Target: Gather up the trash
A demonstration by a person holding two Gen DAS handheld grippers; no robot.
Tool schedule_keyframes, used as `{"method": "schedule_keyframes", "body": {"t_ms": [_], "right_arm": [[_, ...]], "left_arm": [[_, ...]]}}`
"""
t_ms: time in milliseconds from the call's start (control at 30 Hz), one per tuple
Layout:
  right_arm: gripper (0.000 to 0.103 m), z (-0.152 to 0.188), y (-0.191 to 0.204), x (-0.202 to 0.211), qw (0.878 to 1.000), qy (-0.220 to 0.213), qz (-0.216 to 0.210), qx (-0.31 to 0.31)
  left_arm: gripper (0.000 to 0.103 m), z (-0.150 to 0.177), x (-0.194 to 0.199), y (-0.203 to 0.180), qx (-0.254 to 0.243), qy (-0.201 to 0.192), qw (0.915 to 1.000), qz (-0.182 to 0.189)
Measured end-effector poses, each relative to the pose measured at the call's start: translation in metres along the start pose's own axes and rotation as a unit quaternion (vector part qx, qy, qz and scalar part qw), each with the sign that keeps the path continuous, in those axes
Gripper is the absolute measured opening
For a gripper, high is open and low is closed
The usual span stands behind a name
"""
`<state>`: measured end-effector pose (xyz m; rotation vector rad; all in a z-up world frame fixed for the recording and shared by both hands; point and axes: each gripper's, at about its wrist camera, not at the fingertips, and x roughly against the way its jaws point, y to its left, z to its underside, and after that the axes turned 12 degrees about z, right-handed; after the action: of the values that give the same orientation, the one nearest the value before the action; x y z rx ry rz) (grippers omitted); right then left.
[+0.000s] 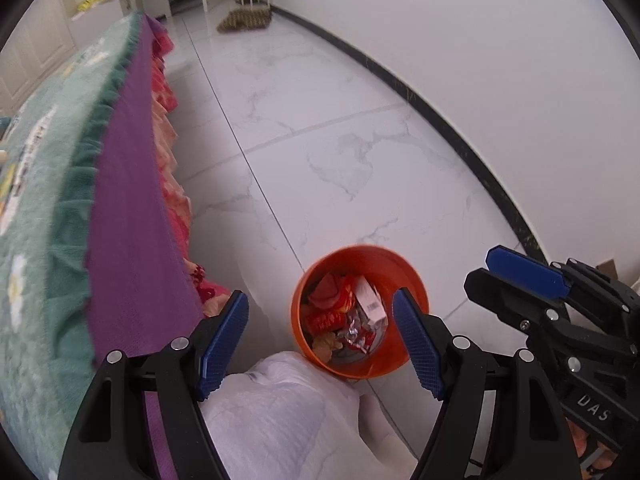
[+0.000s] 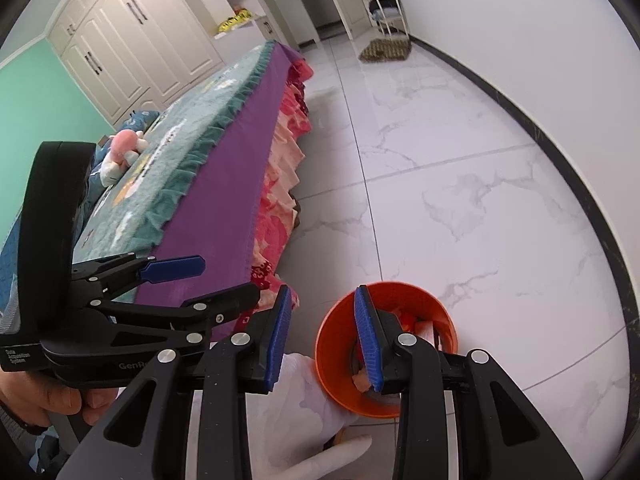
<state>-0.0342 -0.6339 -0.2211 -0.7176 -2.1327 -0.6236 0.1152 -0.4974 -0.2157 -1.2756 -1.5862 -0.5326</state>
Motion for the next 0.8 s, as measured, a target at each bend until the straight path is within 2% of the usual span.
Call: {"method": "schedule_keyframes", "body": {"t_ms": [133, 233, 333, 433, 500, 600, 800], "right_arm": [[0.039, -0.004, 0.016, 0.031, 0.999, -0.036, -0.006, 0.015], [0.047, -0.006, 0.034, 0.057, 0.997, -0.065, -0.011, 0.027], [0.049, -0.008, 0.058, 0.083, 0.994, -0.094, -0.016, 0.048], [0.057, -0.006, 0.085, 0.107, 0.989, -0.123, -0.032, 0.070], [0.062, -0.003, 0.108, 0.124, 0.985, -0.141, -0.051, 0.088], [0.066, 0.003, 0.137, 0.144, 0.978, -0.161, -0.071, 0.112], [0.074, 0.019, 0.204, 0.178, 0.960, -0.192, -0.128, 0.160]], "left_arm": [[0.075, 0.010, 0.038, -0.001, 0.003, -0.043, 0.9990, -0.013], [0.080, 0.022, 0.072, -0.002, 0.014, -0.078, 0.9965, -0.027], [0.080, 0.039, 0.113, -0.003, 0.022, -0.122, 0.9912, -0.047], [0.082, 0.059, 0.148, 0.000, 0.041, -0.159, 0.9843, -0.064], [0.087, 0.078, 0.177, 0.003, 0.058, -0.190, 0.9759, -0.089], [0.087, 0.105, 0.213, 0.011, 0.074, -0.223, 0.9643, -0.122], [0.087, 0.157, 0.276, 0.030, 0.124, -0.275, 0.9347, -0.188]]}}
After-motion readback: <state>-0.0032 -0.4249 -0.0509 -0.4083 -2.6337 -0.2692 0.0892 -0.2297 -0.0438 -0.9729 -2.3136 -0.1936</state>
